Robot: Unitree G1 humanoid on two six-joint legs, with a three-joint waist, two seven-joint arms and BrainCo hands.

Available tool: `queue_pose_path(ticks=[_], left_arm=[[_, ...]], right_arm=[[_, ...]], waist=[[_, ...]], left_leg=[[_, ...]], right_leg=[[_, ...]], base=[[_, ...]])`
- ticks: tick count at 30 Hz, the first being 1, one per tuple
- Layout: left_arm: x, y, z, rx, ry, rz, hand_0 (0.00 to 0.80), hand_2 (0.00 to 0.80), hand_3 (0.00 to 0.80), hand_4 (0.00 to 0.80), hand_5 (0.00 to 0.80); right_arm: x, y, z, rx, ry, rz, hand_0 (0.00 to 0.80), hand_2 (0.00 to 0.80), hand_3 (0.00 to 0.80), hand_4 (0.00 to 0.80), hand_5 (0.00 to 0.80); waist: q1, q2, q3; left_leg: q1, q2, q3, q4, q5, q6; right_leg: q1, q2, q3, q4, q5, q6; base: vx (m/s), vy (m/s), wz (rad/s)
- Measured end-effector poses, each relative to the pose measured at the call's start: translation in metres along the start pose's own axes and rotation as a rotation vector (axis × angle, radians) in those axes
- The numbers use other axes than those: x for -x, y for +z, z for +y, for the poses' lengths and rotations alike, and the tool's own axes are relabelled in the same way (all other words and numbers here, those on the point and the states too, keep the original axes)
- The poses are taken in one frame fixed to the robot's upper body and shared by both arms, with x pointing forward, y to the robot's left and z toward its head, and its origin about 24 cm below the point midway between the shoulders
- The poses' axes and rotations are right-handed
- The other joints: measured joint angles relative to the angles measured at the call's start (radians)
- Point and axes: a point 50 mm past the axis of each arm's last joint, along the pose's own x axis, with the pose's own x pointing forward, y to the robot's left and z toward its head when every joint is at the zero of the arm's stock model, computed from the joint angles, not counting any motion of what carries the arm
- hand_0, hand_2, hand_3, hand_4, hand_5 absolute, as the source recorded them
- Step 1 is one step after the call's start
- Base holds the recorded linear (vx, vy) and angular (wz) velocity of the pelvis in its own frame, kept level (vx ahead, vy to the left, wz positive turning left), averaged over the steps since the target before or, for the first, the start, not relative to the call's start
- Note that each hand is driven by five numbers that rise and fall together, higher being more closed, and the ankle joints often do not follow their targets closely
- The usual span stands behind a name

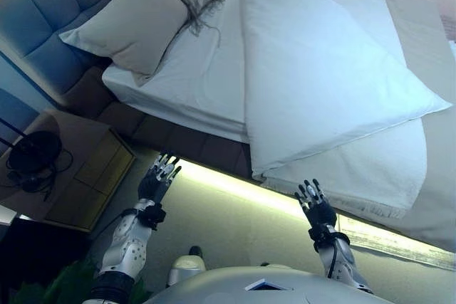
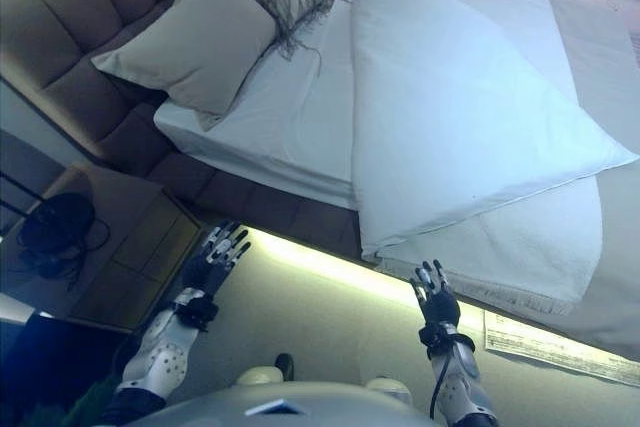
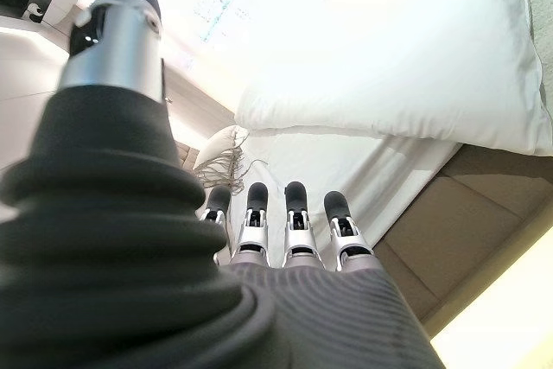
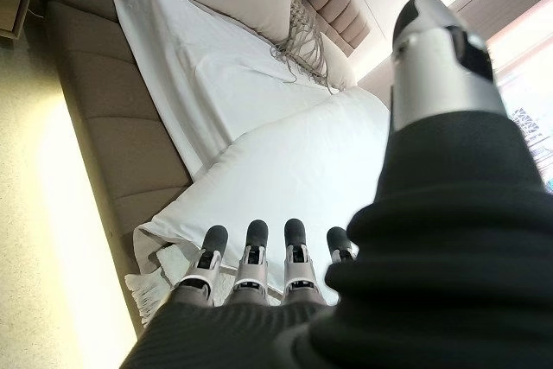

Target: Make the bed neatly

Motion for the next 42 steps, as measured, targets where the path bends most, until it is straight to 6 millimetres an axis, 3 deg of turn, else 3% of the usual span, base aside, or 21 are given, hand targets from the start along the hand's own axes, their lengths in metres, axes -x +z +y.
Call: queue_pose_path(ticks=[15, 24, 28, 33, 35, 37, 42], left_arm=[[0.002, -0.001, 0.001, -0.041, 0.004, 0.013, 0.0, 0.0, 0.0, 0.0, 0.0], [0.003, 0.0, 0.003, -0.081, 0.0, 0.023, 0.0, 0.0, 0.0, 0.0, 0.0], [0.006, -0.003, 0.004, -0.077, 0.005, 0.033, 0.0, 0.0, 0.0, 0.0, 0.0], [0.009, -0.006, 0.006, -0.069, 0.01, 0.042, 0.0, 0.0, 0.0, 0.0, 0.0], [0.007, -0.006, 0.004, -0.065, 0.002, 0.039, 0.0, 0.0, 0.0, 0.0, 0.0], [0.006, -0.008, 0.001, -0.057, -0.005, 0.039, 0.0, 0.0, 0.0, 0.0, 0.0], [0.005, -0.007, 0.001, -0.055, 0.003, 0.035, 0.0, 0.0, 0.0, 0.0, 0.0]], right_arm=[[0.003, -0.002, -0.003, 0.0, -0.009, 0.007, 0.0, 0.0, 0.0, 0.0, 0.0], [0.005, -0.004, -0.005, 0.001, -0.013, 0.018, 0.0, 0.0, 0.0, 0.0, 0.0], [0.005, -0.001, -0.007, 0.015, -0.009, 0.019, 0.0, 0.0, 0.0, 0.0, 0.0], [-0.004, 0.007, -0.001, 0.046, 0.019, 0.026, 0.0, 0.0, 0.0, 0.0, 0.0], [-0.005, 0.011, -0.003, 0.063, 0.011, 0.023, 0.0, 0.0, 0.0, 0.0, 0.0], [-0.005, 0.014, -0.006, 0.074, 0.002, 0.02, 0.0, 0.0, 0.0, 0.0, 0.0], [-0.002, 0.006, -0.006, 0.038, -0.007, 0.035, 0.0, 0.0, 0.0, 0.0, 0.0]], waist=[[-0.001, -0.001, 0.0], [-0.003, 0.004, 0.003], [-0.001, 0.022, 0.015], [0.022, 0.016, 0.061], [0.016, 0.022, 0.063], [0.003, 0.054, 0.059], [-0.004, 0.053, 0.051]], left_leg=[[0.0, 0.0, 0.0, 0.0, 0.0, 0.0], [0.001, 0.003, 0.035, 0.008, 0.003, 0.004], [0.011, 0.001, 0.026, 0.019, 0.002, 0.005], [-0.029, 0.002, 0.003, 0.157, -0.016, 0.006], [-0.031, 0.005, 0.003, 0.154, -0.02, 0.002], [-0.011, 0.016, 0.01, 0.115, -0.047, -0.004], [0.02, -0.028, 0.017, 0.045, -0.031, 0.032]], right_leg=[[0.0, 0.0, 0.0, 0.0, 0.0, 0.0], [0.001, 0.001, 0.003, 0.0, -0.003, 0.001], [0.0, 0.005, 0.058, -0.003, -0.015, 0.002], [-0.001, -0.002, 0.137, -0.004, -0.012, -0.023], [-0.002, -0.002, 0.136, -0.001, -0.011, -0.023], [-0.004, 0.014, 0.135, 0.008, -0.012, -0.018], [-0.022, -0.026, 0.164, 0.015, 0.002, 0.007]], base=[[0.001, -0.01, 0.0], [-0.006, -0.061, 0.01], [0.002, -0.009, 0.0], [-0.027, 0.119, -0.23], [0.06, 0.203, -0.02], [0.094, 0.182, 0.05], [0.068, 0.185, -0.15]])
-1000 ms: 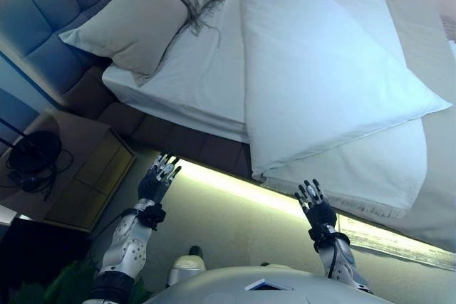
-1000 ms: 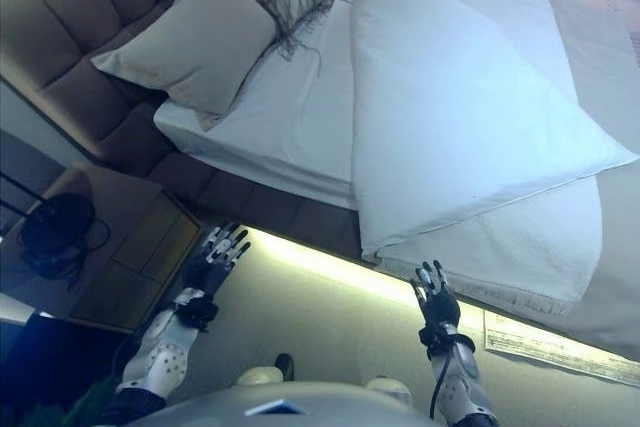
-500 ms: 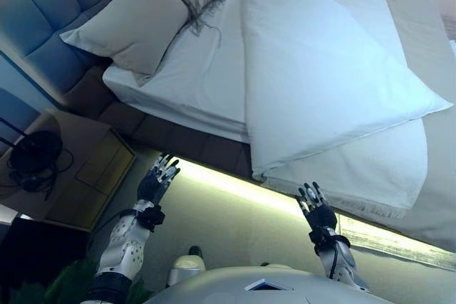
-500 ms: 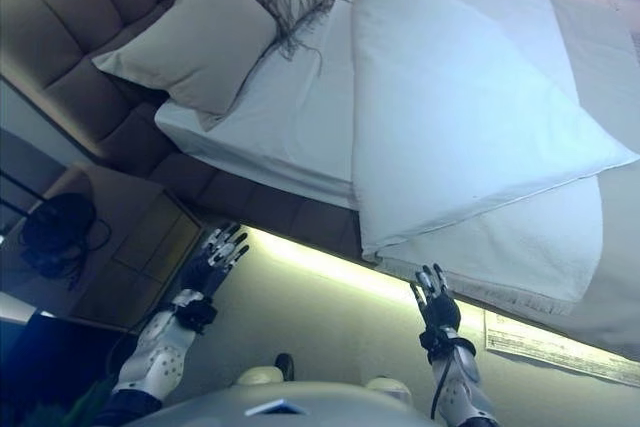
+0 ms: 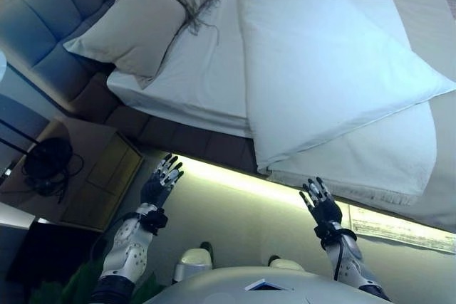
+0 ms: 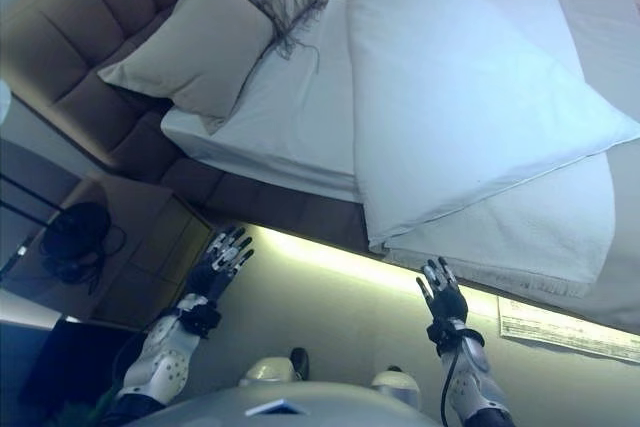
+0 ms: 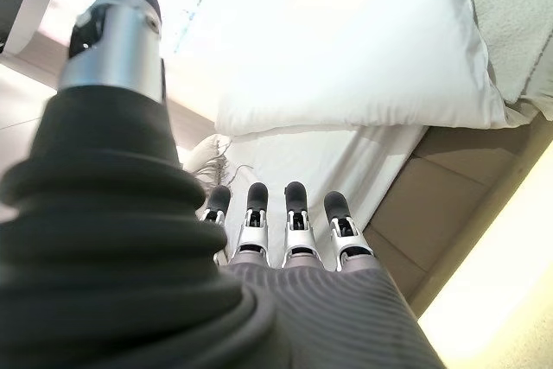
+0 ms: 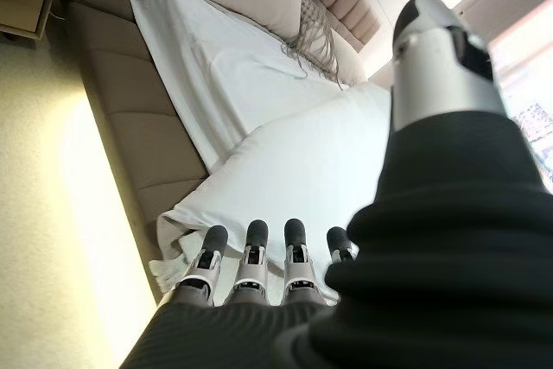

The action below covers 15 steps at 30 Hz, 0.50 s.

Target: Make the bed neatly

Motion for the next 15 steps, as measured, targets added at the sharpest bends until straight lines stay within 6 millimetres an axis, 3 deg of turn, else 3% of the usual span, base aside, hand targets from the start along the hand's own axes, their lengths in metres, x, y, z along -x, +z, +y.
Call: queue_pose_path(ticks=[2, 4, 7, 9, 12, 15], left_arm=[[0.001, 0.0, 0.002, -0.001, 0.011, 0.002, 0.0, 0.0, 0.0, 0.0, 0.0], [0.0, 0.0, 0.004, -0.007, 0.02, 0.006, 0.0, 0.0, 0.0, 0.0, 0.0], [-0.008, -0.002, 0.012, -0.022, 0.068, 0.03, 0.0, 0.0, 0.0, 0.0, 0.0], [-0.01, 0.002, 0.019, -0.044, 0.096, 0.033, 0.0, 0.0, 0.0, 0.0, 0.0], [-0.008, 0.01, 0.026, -0.059, 0.119, 0.015, 0.0, 0.0, 0.0, 0.0, 0.0], [-0.008, 0.011, 0.027, -0.058, 0.141, 0.012, 0.0, 0.0, 0.0, 0.0, 0.0]], right_arm=[[0.002, -0.006, 0.001, -0.017, 0.003, 0.012, 0.0, 0.0, 0.0, 0.0, 0.0], [0.002, -0.008, 0.003, -0.031, 0.007, 0.01, 0.0, 0.0, 0.0, 0.0, 0.0], [0.001, -0.005, 0.002, -0.03, -0.002, -0.002, 0.0, 0.0, 0.0, 0.0, 0.0], [0.002, -0.009, 0.003, -0.032, -0.001, 0.01, 0.0, 0.0, 0.0, 0.0, 0.0], [0.004, -0.01, 0.002, -0.034, 0.001, 0.013, 0.0, 0.0, 0.0, 0.0, 0.0], [0.0, -0.007, 0.005, -0.033, 0.028, 0.004, 0.0, 0.0, 0.0, 0.0, 0.0]], waist=[[-0.022, -0.01, 0.001], [-0.026, -0.006, 0.01], [-0.031, 0.021, 0.037], [-0.046, 0.01, 0.048], [-0.046, -0.007, 0.047], [-0.047, -0.018, 0.053]], left_leg=[[0.008, -0.02, 0.007, -0.012, 0.001, 0.007], [0.007, -0.029, 0.011, -0.003, -0.007, 0.023], [0.014, -0.052, 0.015, 0.046, -0.048, 0.064], [0.035, -0.073, -0.002, 0.067, -0.066, 0.092], [0.031, -0.088, -0.006, 0.074, -0.075, 0.103], [0.021, -0.096, -0.006, 0.073, -0.081, 0.099]], right_leg=[[-0.017, -0.018, 0.002, 0.039, -0.013, 0.019], [-0.071, -0.037, 0.002, 0.161, -0.045, 0.023], [-0.219, -0.089, 0.002, 0.514, -0.061, 0.008], [-0.293, -0.13, 0.019, 0.681, -0.051, -0.037], [-0.358, -0.102, 0.026, 0.67, -0.069, -0.047], [-0.401, -0.079, 0.037, 0.462, -0.052, -0.018]], base=[[-0.018, 0.227, -0.01], [-0.012, 0.283, -0.06], [0.052, 0.195, -0.01], [0.167, 0.002, 0.22], [0.258, -0.192, 0.11], [0.342, -0.261, 0.0]])
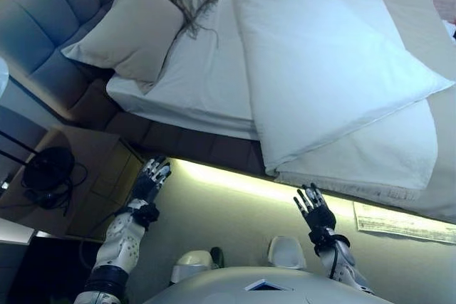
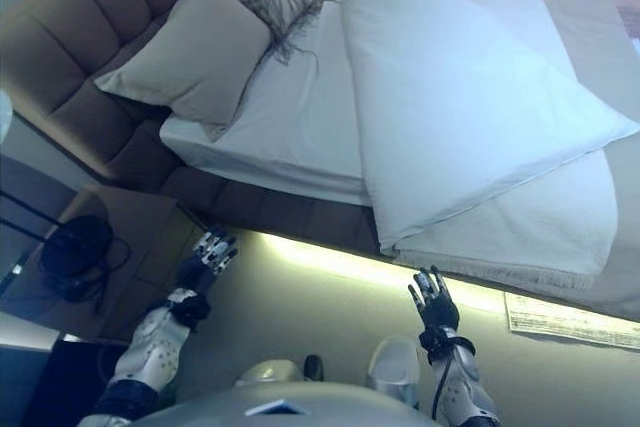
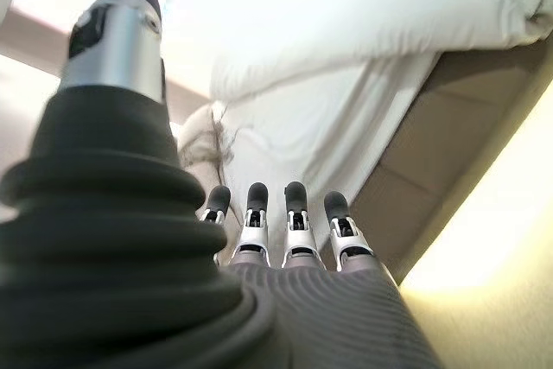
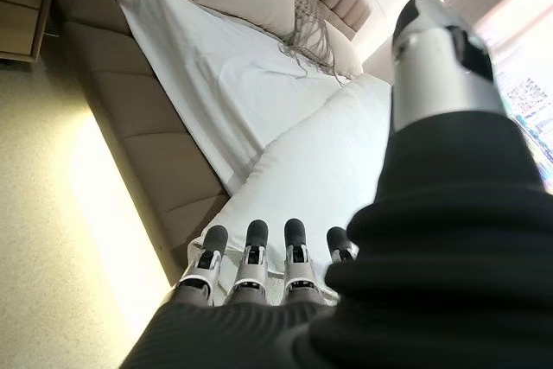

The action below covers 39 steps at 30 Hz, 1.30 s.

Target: Make the bed neatly

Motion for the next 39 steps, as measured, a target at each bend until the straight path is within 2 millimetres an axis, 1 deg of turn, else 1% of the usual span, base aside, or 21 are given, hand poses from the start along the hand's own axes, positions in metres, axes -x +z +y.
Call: queue_pose_path(ticks=[3, 5, 6, 9, 10, 12, 16, 18, 21, 22, 23, 24, 25, 26, 27, 28, 30, 33, 34, 36, 39], left_arm=[[0.002, -0.001, 0.002, 0.002, 0.009, 0.002, 0.0, 0.0, 0.0, 0.0, 0.0], [0.003, -0.003, 0.003, 0.007, 0.011, 0.01, 0.0, 0.0, 0.0, 0.0, 0.0], [0.004, -0.005, 0.001, 0.013, 0.005, 0.013, 0.0, 0.0, 0.0, 0.0, 0.0], [0.011, -0.016, 0.001, 0.044, 0.013, 0.036, 0.0, 0.0, 0.0, 0.0, 0.0], [0.014, -0.02, 0.001, 0.053, 0.013, 0.046, 0.0, 0.0, 0.0, 0.0, 0.0], [0.021, -0.023, 0.006, 0.064, 0.022, 0.058, 0.0, 0.0, 0.0, 0.0, 0.0], [0.033, -0.033, 0.011, 0.074, 0.024, 0.095, 0.0, 0.0, 0.0, 0.0, 0.0], [0.032, -0.029, 0.009, 0.071, -0.003, 0.082, 0.0, 0.0, 0.0, 0.0, 0.0], [0.027, -0.027, 0.003, 0.065, -0.038, 0.078, 0.0, 0.0, 0.0, 0.0, 0.0], [0.025, -0.027, 0.0, 0.06, -0.054, 0.081, 0.0, 0.0, 0.0, 0.0, 0.0], [0.024, -0.028, -0.003, 0.058, -0.071, 0.085, 0.0, 0.0, 0.0, 0.0, 0.0], [0.022, -0.028, -0.006, 0.057, -0.088, 0.085, 0.0, 0.0, 0.0, 0.0, 0.0], [0.021, -0.029, -0.009, 0.053, -0.106, 0.091, 0.0, 0.0, 0.0, 0.0, 0.0], [0.019, -0.029, -0.012, 0.05, -0.123, 0.092, 0.0, 0.0, 0.0, 0.0, 0.0], [0.018, -0.028, -0.013, 0.049, -0.13, 0.089, 0.0, 0.0, 0.0, 0.0, 0.0], [0.017, -0.026, -0.014, 0.047, -0.134, 0.083, 0.0, 0.0, 0.0, 0.0, 0.0], [0.012, -0.021, -0.015, 0.039, -0.142, 0.069, 0.0, 0.0, 0.0, 0.0, 0.0], [0.012, -0.022, -0.014, 0.041, -0.137, 0.074, 0.0, 0.0, 0.0, 0.0, 0.0], [0.012, -0.024, -0.014, 0.045, -0.133, 0.08, 0.0, 0.0, 0.0, 0.0, 0.0], [0.013, -0.027, -0.013, 0.053, -0.127, 0.089, 0.0, 0.0, 0.0, 0.0, 0.0], [0.014, -0.029, -0.012, 0.055, -0.136, 0.097, 0.0, 0.0, 0.0, 0.0, 0.0]], right_arm=[[-0.005, 0.003, 0.005, 0.001, 0.018, -0.009, 0.0, 0.0, 0.0, 0.0, 0.0], [-0.006, 0.002, 0.005, 0.0, 0.017, -0.006, 0.0, 0.0, 0.0, 0.0, 0.0], [-0.005, 0.002, 0.004, 0.001, 0.011, -0.003, 0.0, 0.0, 0.0, 0.0, 0.0], [-0.002, 0.0, -0.002, 0.009, -0.007, 0.011, 0.0, 0.0, 0.0, 0.0, 0.0], [-0.002, 0.001, -0.003, 0.014, -0.01, 0.011, 0.0, 0.0, 0.0, 0.0, 0.0], [-0.004, 0.005, -0.002, 0.022, -0.011, 0.01, 0.0, 0.0, 0.0, 0.0, 0.0], [-0.005, 0.013, -0.002, 0.048, 0.007, 0.003, 0.0, 0.0, 0.0, 0.0, 0.0], [-0.003, 0.013, -0.005, 0.052, -0.004, 0.011, 0.0, 0.0, 0.0, 0.0, 0.0], [0.0, 0.01, -0.011, 0.049, -0.024, 0.025, 0.0, 0.0, 0.0, 0.0, 0.0], [0.001, 0.009, -0.013, 0.046, -0.028, 0.029, 0.0, 0.0, 0.0, 0.0, 0.0], [0.001, 0.009, -0.013, 0.043, -0.03, 0.029, 0.0, 0.0, 0.0, 0.0, 0.0], [0.001, 0.009, -0.014, 0.036, -0.033, 0.028, 0.0, 0.0, 0.0, 0.0, 0.0], [0.0, 0.01, -0.014, 0.032, -0.034, 0.026, 0.0, 0.0, 0.0, 0.0, 0.0], [0.0, 0.01, -0.014, 0.02, -0.036, 0.023, 0.0, 0.0, 0.0, 0.0, 0.0], [0.0, 0.01, -0.014, 0.016, -0.039, 0.023, 0.0, 0.0, 0.0, 0.0, 0.0], [0.0, 0.01, -0.015, 0.011, -0.046, 0.02, 0.0, 0.0, 0.0, 0.0, 0.0], [0.0, 0.009, -0.015, 0.006, -0.059, 0.024, 0.0, 0.0, 0.0, 0.0, 0.0], [0.0, 0.009, -0.015, 0.005, -0.065, 0.022, 0.0, 0.0, 0.0, 0.0, 0.0], [0.001, 0.01, -0.015, 0.005, -0.066, 0.02, 0.0, 0.0, 0.0, 0.0, 0.0], [0.001, 0.01, -0.017, 0.009, -0.069, 0.018, 0.0, 0.0, 0.0, 0.0, 0.0], [0.006, 0.009, -0.021, 0.01, -0.084, 0.017, 0.0, 0.0, 0.0, 0.0, 0.0]], waist=[[0.0, -0.024, -0.006], [-0.003, -0.046, -0.018], [-0.005, -0.045, -0.019], [0.0, -0.004, -0.022], [0.002, 0.007, -0.028], [0.005, 0.008, -0.026], [0.02, -0.005, -0.027], [0.024, -0.007, -0.028], [0.022, -0.02, -0.036], [0.023, -0.025, -0.04], [0.02, -0.029, -0.041], [0.019, -0.034, -0.04], [0.018, -0.039, -0.037], [0.017, -0.038, -0.036], [0.013, -0.043, -0.034], [0.001, -0.041, -0.035], [0.004, -0.035, -0.033], [0.015, -0.022, -0.027], [0.025, -0.012, -0.022], [0.029, 0.016, -0.014], [0.028, 0.054, -0.016]], left_leg=[[0.005, -0.008, -0.006, 0.0, -0.019, -0.014], [0.007, -0.006, -0.031, 0.004, -0.039, -0.039], [0.013, 0.007, -0.053, 0.01, -0.051, -0.054], [0.047, 0.099, -0.105, 0.025, -0.087, -0.111], [0.061, 0.129, -0.111, 0.026, -0.096, -0.115], [0.067, 0.159, -0.11, 0.066, -0.096, -0.117], [0.059, 0.191, -0.129, 0.2, -0.091, -0.112], [0.047, 0.205, -0.143, 0.234, -0.082, -0.11], [-0.01, 0.209, -0.141, 0.321, -0.037, -0.115], [-0.041, 0.211, -0.141, 0.358, -0.017, -0.126], [-0.066, 0.214, -0.137, 0.395, 0.003, -0.125], [-0.083, 0.217, -0.133, 0.432, 0.014, -0.113], [-0.099, 0.219, -0.132, 0.455, 0.017, -0.106], [-0.106, 0.218, -0.124, 0.456, 0.007, -0.113], [-0.11, 0.21, -0.107, 0.431, 0.001, -0.122], [-0.119, 0.201, -0.103, 0.403, 0.001, -0.123], [-0.137, 0.201, -0.104, 0.311, -0.003, -0.135], [-0.155, 0.22, -0.106, 0.152, 0.001, -0.14], [-0.15, 0.229, -0.109, 0.103, 0.019, -0.156], [-0.16, 0.242, -0.11, 0.046, 0.056, -0.156], [-0.165, 0.233, -0.108, 0.004, 0.079, -0.132]], right_leg=[[0.001, 0.0, 0.012, -0.262, 0.053, 0.052], [0.01, -0.001, 0.014, -0.322, 0.097, 0.036], [0.021, 0.01, 0.009, -0.316, 0.136, 0.033], [0.083, 0.096, -0.012, -0.312, 0.193, -0.012], [0.093, 0.122, -0.029, -0.298, 0.179, -0.041], [0.112, 0.151, -0.043, -0.273, 0.143, -0.092], [0.17, 0.195, -0.048, -0.275, 0.093, -0.127], [0.176, 0.216, -0.048, -0.268, 0.072, -0.147], [0.164, 0.222, -0.057, -0.247, 0.043, -0.171], [0.16, 0.22, -0.058, -0.236, 0.032, -0.179], [0.161, 0.223, -0.063, -0.232, 0.024, -0.189], [0.163, 0.224, -0.063, -0.231, 0.018, -0.199], [0.169, 0.228, -0.065, -0.231, 0.011, -0.209], [0.181, 0.23, -0.069, -0.236, 0.006, -0.215], [0.195, 0.231, -0.076, -0.248, 0.003, -0.218], [0.207, 0.234, -0.09, -0.257, 0.001, -0.222], [0.229, 0.249, -0.091, -0.28, -0.007, -0.23], [0.251, 0.255, -0.083, -0.292, -0.006, -0.229], [0.26, 0.262, -0.072, -0.301, -0.004, -0.225], [0.271, 0.269, -0.058, -0.303, -0.01, -0.216], [0.281, 0.269, -0.044, -0.28, -0.039, -0.184]], base=[[0.355, -0.24, 0.06], [0.382, -0.328, 0.3], [0.411, -0.367, 0.51], [0.444, -0.422, 0.51], [0.39, -0.4, 0.4], [0.394, -0.445, 0.14], [0.292, -0.335, -0.06], [0.224, -0.289, -0.1], [0.161, -0.279, 0.02], [0.121, -0.21, 0.05], [0.14, -0.172, 0.07], [0.147, -0.102, 0.06], [0.175, -0.072, 0.06], [0.143, -0.014, 0.11], [0.179, 0.024, 0.25], [0.18, 0.035, 0.28], [0.202, 0.043, 0.2], [0.24, 0.076, -0.06], [0.208, 0.058, -0.33], [0.241, 0.098, -0.3], [0.22, 0.142, -0.16]])
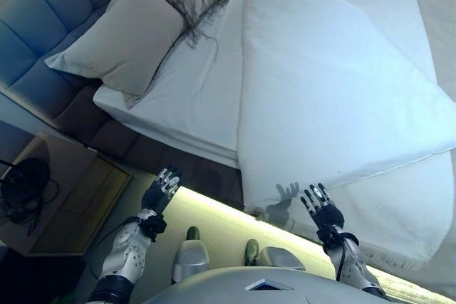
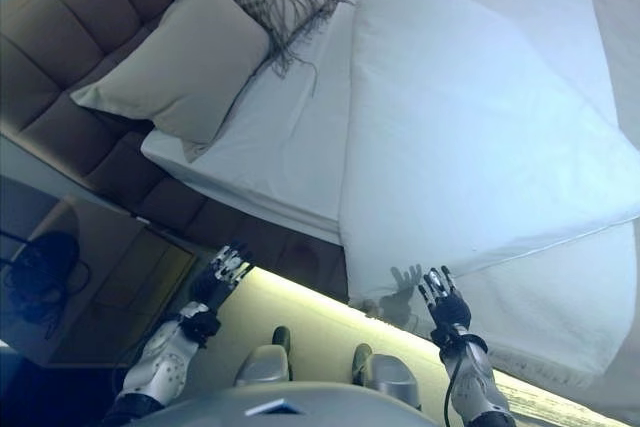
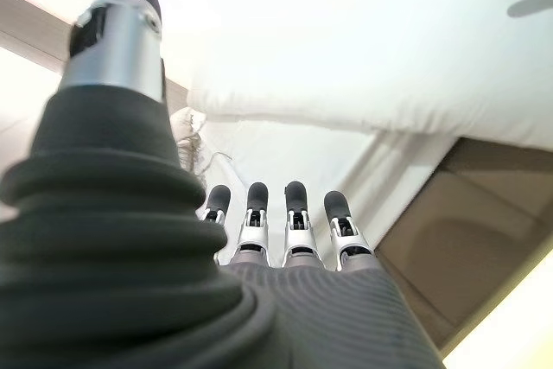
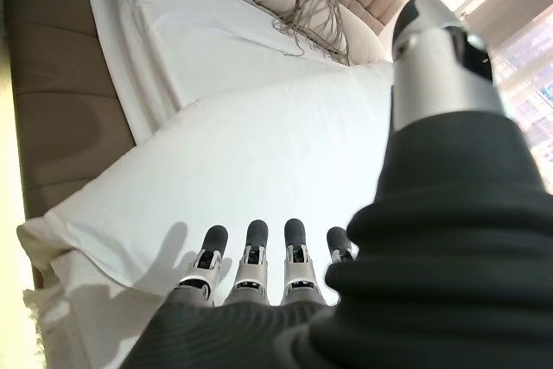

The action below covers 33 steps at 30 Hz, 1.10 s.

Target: Make the bed neatly

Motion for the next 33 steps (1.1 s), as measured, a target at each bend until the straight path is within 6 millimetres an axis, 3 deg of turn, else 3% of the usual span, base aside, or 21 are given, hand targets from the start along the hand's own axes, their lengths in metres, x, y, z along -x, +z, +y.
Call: queue_pose_path(ticks=[1, 3, 8, 10, 13, 16, 17, 20, 21, 23, 24, 25, 26, 28, 30, 33], left_arm=[[-0.001, 0.0, -0.001, 0.001, -0.012, -0.002, 0.0, 0.0, 0.0, 0.0, 0.0], [0.0, 0.001, -0.001, 0.002, -0.016, -0.003, 0.0, 0.0, 0.0, 0.0, 0.0], [-0.003, 0.011, 0.002, -0.027, -0.022, -0.012, 0.0, 0.0, 0.0, 0.0, 0.0], [-0.005, 0.01, 0.0, -0.019, -0.022, -0.015, 0.0, 0.0, 0.0, 0.0, 0.0], [-0.001, 0.009, 0.008, -0.022, 0.028, -0.01, 0.0, 0.0, 0.0, 0.0, 0.0], [0.0, 0.016, 0.014, -0.039, 0.064, -0.041, 0.0, 0.0, 0.0, 0.0, 0.0], [0.002, 0.018, 0.018, -0.046, 0.082, -0.041, 0.0, 0.0, 0.0, 0.0, 0.0], [0.006, 0.023, 0.03, -0.053, 0.141, -0.049, 0.0, 0.0, 0.0, 0.0, 0.0], [0.006, 0.026, 0.032, -0.052, 0.15, -0.06, 0.0, 0.0, 0.0, 0.0, 0.0], [0.01, 0.031, 0.038, -0.064, 0.168, -0.074, 0.0, 0.0, 0.0, 0.0, 0.0], [0.013, 0.032, 0.042, -0.06, 0.186, -0.079, 0.0, 0.0, 0.0, 0.0, 0.0], [0.013, 0.024, 0.039, -0.036, 0.185, -0.064, 0.0, 0.0, 0.0, 0.0, 0.0], [0.014, 0.016, 0.035, -0.013, 0.18, -0.053, 0.0, 0.0, 0.0, 0.0, 0.0], [0.012, 0.007, 0.026, 0.029, 0.16, -0.043, 0.0, 0.0, 0.0, 0.0, 0.0], [0.009, 0.002, 0.02, 0.036, 0.128, -0.026, 0.0, 0.0, 0.0, 0.0, 0.0], [0.009, 0.0, 0.018, 0.031, 0.106, -0.016, 0.0, 0.0, 0.0, 0.0, 0.0]], right_arm=[[0.002, 0.0, -0.003, 0.002, -0.009, -0.003, 0.0, 0.0, 0.0, 0.0, 0.0], [0.006, -0.003, -0.007, -0.005, -0.025, 0.003, 0.0, 0.0, 0.0, 0.0, 0.0], [0.009, -0.016, -0.001, -0.061, -0.029, 0.004, 0.0, 0.0, 0.0, 0.0, 0.0], [0.005, -0.014, 0.007, -0.054, 0.0, -0.004, 0.0, 0.0, 0.0, 0.0, 0.0], [0.0, -0.013, 0.029, -0.043, 0.09, -0.004, 0.0, 0.0, 0.0, 0.0, 0.0], [0.0, -0.017, 0.031, -0.037, 0.129, 0.012, 0.0, 0.0, 0.0, 0.0, 0.0], [-0.002, -0.017, 0.031, -0.035, 0.135, 0.015, 0.0, 0.0, 0.0, 0.0, 0.0], [-0.013, -0.016, 0.031, -0.026, 0.121, 0.029, 0.0, 0.0, 0.0, 0.0, 0.0], [-0.015, -0.016, 0.031, -0.025, 0.118, 0.032, 0.0, 0.0, 0.0, 0.0, 0.0], [-0.016, -0.02, 0.036, -0.025, 0.126, 0.042, 0.0, 0.0, 0.0, 0.0, 0.0], [-0.017, -0.021, 0.037, -0.009, 0.126, 0.054, 0.0, 0.0, 0.0, 0.0, 0.0], [-0.015, -0.019, 0.03, 0.012, 0.103, 0.06, 0.0, 0.0, 0.0, 0.0, 0.0], [-0.014, -0.014, 0.023, 0.043, 0.081, 0.061, 0.0, 0.0, 0.0, 0.0, 0.0], [-0.01, 0.0, 0.004, 0.1, 0.005, 0.047, 0.0, 0.0, 0.0, 0.0, 0.0], [-0.004, 0.01, -0.019, 0.099, -0.118, 0.017, 0.0, 0.0, 0.0, 0.0, 0.0], [0.001, 0.014, -0.05, 0.068, -0.288, 0.0, 0.0, 0.0, 0.0, 0.0, 0.0]], waist=[[-0.001, 0.016, -0.002], [0.0, 0.021, -0.003], [0.0, -0.039, -0.003], [0.004, -0.024, 0.009], [0.028, -0.018, 0.017], [0.053, -0.021, 0.011], [0.056, -0.025, 0.01], [0.054, -0.049, 0.009], [0.058, -0.065, 0.012], [0.062, -0.102, 0.014], [0.076, -0.113, 0.017], [0.078, -0.079, 0.016], [0.08, -0.052, 0.008], [0.078, -0.017, 0.004], [0.07, -0.011, 0.002], [0.052, -0.016, 0.004]], left_leg=[[0.009, -0.005, 0.0, -0.005, 0.002, 0.004], [0.044, -0.025, 0.023, -0.019, 0.057, -0.03], [0.066, -0.13, 0.052, -0.023, 0.031, 0.03], [0.068, -0.154, 0.059, 0.021, -0.006, 0.056], [0.118, -0.17, 0.095, 0.037, -0.044, 0.078], [0.1, -0.158, 0.11, 0.062, -0.072, 0.082], [0.087, -0.152, 0.111, 0.069, -0.069, 0.073], [0.065, -0.132, 0.113, 0.076, -0.072, 0.046], [0.063, -0.119, 0.109, 0.084, -0.072, 0.026], [0.063, -0.084, 0.108, 0.103, -0.079, -0.026], [0.067, -0.051, 0.106, 0.122, -0.088, -0.058], [0.065, 0.009, 0.096, 0.131, -0.096, -0.074], [0.066, 0.056, 0.093, 0.125, -0.094, -0.071], [0.065, 0.101, 0.077, 0.095, -0.074, -0.042], [0.065, 0.103, 0.08, 0.074, -0.055, -0.014], [0.064, 0.094, 0.066, 0.086, -0.054, -0.032]], right_leg=[[0.001, 0.0, 0.006, 0.016, -0.016, 0.016], [0.0, -0.034, 0.01, 0.069, -0.056, 0.053], [-0.005, -0.152, 0.003, 0.134, -0.091, 0.135], [-0.074, -0.193, -0.006, 0.3, -0.099, 0.142], [-0.133, -0.257, -0.024, 0.488, -0.089, 0.114], [-0.139, -0.32, -0.027, 0.396, -0.094, 0.116], [-0.132, -0.344, -0.025, 0.309, -0.083, 0.133], [-0.114, -0.422, -0.021, 0.091, 0.006, 0.236], [-0.102, -0.435, -0.024, 0.051, 0.043, 0.249], [-0.073, -0.425, -0.049, 0.016, 0.085, 0.234], [-0.057, -0.4, -0.056, -0.002, 0.147, 0.292], [-0.045, -0.34, -0.072, 0.002, 0.132, 0.271], [-0.044, -0.291, -0.083, 0.005, 0.116, 0.249], [-0.052, -0.247, -0.111, 0.033, 0.087, 0.22], [-0.054, -0.244, -0.137, 0.056, 0.066, 0.211], [-0.058, -0.259, -0.149, 0.097, 0.036, 0.218]], base=[[0.229, 0.183, -0.26], [0.239, 0.21, -0.28], [0.215, 0.264, -0.01], [0.172, 0.228, -0.12], [0.095, -0.056, -0.28], [0.074, -0.3, -0.11], [0.017, -0.315, -0.09], [-0.021, -0.357, -0.1], [0.004, -0.359, -0.05], [0.039, -0.343, -0.05], [0.038, -0.297, -0.07], [0.032, -0.254, -0.08], [0.035, -0.225, -0.02], [0.042, -0.141, 0.21], [0.036, -0.059, 0.34], [0.057, 0.001, 0.22]])
